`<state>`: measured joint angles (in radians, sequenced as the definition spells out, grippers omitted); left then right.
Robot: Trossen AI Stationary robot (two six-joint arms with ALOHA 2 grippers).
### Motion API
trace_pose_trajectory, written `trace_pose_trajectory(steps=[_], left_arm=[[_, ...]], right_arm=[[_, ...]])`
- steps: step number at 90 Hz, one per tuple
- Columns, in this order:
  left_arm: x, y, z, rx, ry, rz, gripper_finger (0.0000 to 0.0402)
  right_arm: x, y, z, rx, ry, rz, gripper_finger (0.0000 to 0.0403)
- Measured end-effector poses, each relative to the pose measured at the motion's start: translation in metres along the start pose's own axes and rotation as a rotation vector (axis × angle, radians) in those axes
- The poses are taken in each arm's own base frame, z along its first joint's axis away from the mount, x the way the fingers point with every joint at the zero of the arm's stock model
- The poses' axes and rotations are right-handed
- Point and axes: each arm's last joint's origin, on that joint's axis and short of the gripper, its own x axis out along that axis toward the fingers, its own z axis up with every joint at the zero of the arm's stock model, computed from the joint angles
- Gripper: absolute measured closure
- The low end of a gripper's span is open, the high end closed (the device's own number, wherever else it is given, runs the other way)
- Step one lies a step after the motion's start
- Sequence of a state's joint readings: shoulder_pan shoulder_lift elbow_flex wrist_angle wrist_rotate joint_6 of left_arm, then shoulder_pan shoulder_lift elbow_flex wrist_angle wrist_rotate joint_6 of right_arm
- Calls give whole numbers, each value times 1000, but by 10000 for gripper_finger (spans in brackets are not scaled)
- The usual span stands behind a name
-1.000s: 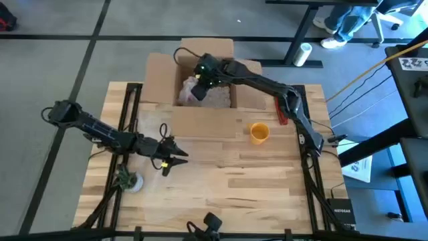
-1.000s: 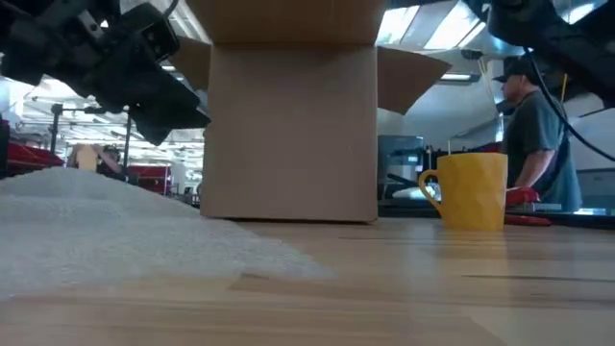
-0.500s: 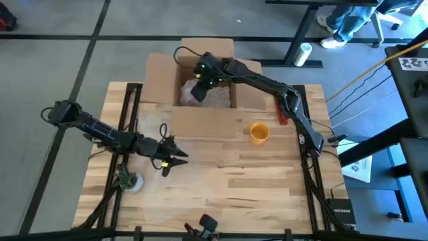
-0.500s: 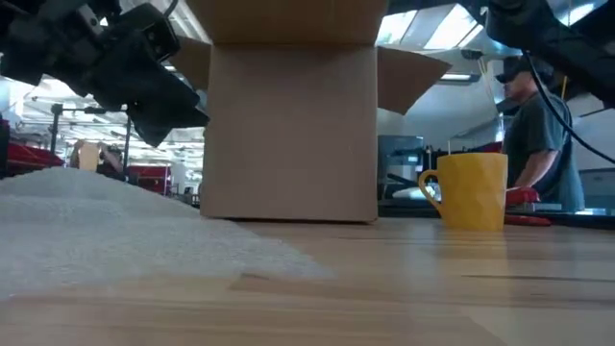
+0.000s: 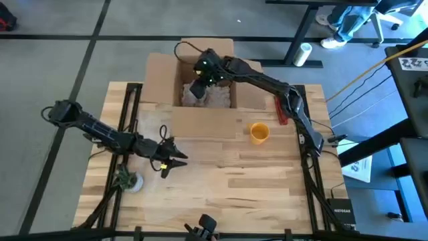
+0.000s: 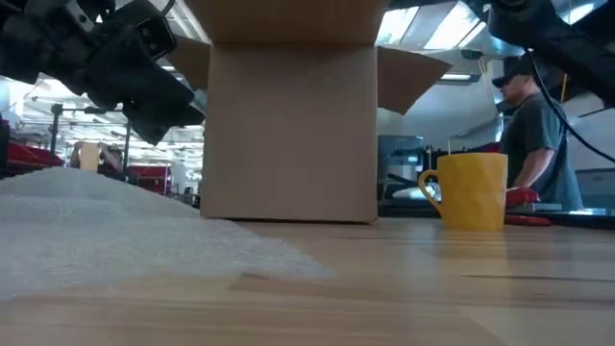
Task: Wrap mug
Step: Adjust the bubble wrap
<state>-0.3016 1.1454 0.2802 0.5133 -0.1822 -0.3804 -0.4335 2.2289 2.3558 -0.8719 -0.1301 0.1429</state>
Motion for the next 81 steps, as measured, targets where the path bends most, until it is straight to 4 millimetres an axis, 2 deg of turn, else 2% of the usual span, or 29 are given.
trace_pose_trajectory(steps=[7,21,27,38,42,60,71,81], left_arm=[[0,0,0,14,0,0,270],[0,0,0,21,1,1,270],[0,0,0,21,1,0,270],[0,0,0,22,3,2,270],[0,0,0,22,5,2,270],[0,1,-3,27,33,4,282],[0,3,-9,30,94,12,331],[-1,5,-14,12,152,28,388]], right_arm=[[-22,4,7,-4,-47,-15,236],[-80,14,20,-31,-154,-66,257],[-109,19,21,-55,-180,-83,289],[-160,31,14,-80,-174,-91,379],[-176,37,8,-87,-152,-95,391],[-231,73,-37,-78,52,-201,384],[-253,104,-66,-65,113,-277,400],[-272,135,-91,-56,88,-204,398]])
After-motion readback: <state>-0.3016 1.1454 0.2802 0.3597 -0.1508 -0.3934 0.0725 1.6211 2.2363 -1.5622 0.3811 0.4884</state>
